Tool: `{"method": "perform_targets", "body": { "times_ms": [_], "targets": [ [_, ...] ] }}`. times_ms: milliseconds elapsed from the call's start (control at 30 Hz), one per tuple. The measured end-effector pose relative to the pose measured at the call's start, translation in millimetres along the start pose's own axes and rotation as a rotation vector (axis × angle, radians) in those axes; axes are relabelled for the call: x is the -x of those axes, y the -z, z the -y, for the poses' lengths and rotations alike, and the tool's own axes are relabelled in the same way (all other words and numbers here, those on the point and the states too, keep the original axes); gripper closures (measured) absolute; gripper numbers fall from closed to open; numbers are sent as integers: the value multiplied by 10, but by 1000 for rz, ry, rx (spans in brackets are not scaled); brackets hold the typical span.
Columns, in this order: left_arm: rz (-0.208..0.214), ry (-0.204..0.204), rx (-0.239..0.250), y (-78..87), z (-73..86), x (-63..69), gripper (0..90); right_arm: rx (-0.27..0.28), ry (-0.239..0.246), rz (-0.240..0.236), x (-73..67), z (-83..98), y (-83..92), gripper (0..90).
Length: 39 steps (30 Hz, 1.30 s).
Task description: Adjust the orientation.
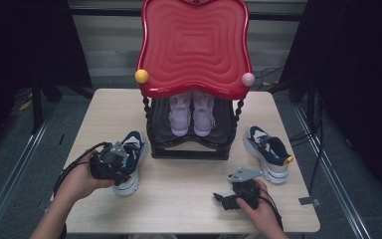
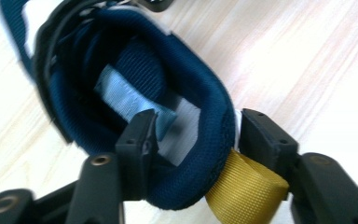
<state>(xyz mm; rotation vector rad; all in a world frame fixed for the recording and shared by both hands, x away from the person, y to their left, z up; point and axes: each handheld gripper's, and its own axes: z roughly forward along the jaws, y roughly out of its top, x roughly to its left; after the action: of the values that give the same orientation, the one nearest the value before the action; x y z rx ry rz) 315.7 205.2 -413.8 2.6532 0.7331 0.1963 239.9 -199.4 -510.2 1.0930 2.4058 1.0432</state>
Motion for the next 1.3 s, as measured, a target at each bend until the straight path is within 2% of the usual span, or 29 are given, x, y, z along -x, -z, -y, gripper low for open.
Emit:
{"method": "perform_targets", "body": {
  "times_ms": [167,233,367,467,533,700,833,967,1000,1067,1200,1300],
  "targets": [
    [49,49,33,-23,-83,59,645,0,0,0,0,0,0,131],
    [44,93,30,-35,-128,77,659,0,0,0,0,0,0,131],
    [64,123,30,-59,-216,114,667,0,0,0,0,0,0,131],
    [91,110,24,-83,-284,171,666,1,0,0,0,0,0,131],
    [87,93,14,-91,-319,196,660,0,0,0,0,0,0,131],
    [105,65,-16,-89,-346,163,592,0,0,0,0,0,0,131],
    [77,88,-33,-105,-349,134,481,0,1,1,0,0,0,131],
    [73,124,-51,-113,-356,114,396,0,0,0,0,0,0,131],
    [77,117,-52,-111,-353,109,373,0,0,0,0,0,0,131],
    [90,121,-55,-108,-345,96,358,0,0,0,0,0,0,131],
    [93,109,-68,-103,-337,90,352,0,0,0,0,0,0,131],
    [102,69,-87,-106,-344,99,379,0,0,0,0,0,0,131]
  ]
}}
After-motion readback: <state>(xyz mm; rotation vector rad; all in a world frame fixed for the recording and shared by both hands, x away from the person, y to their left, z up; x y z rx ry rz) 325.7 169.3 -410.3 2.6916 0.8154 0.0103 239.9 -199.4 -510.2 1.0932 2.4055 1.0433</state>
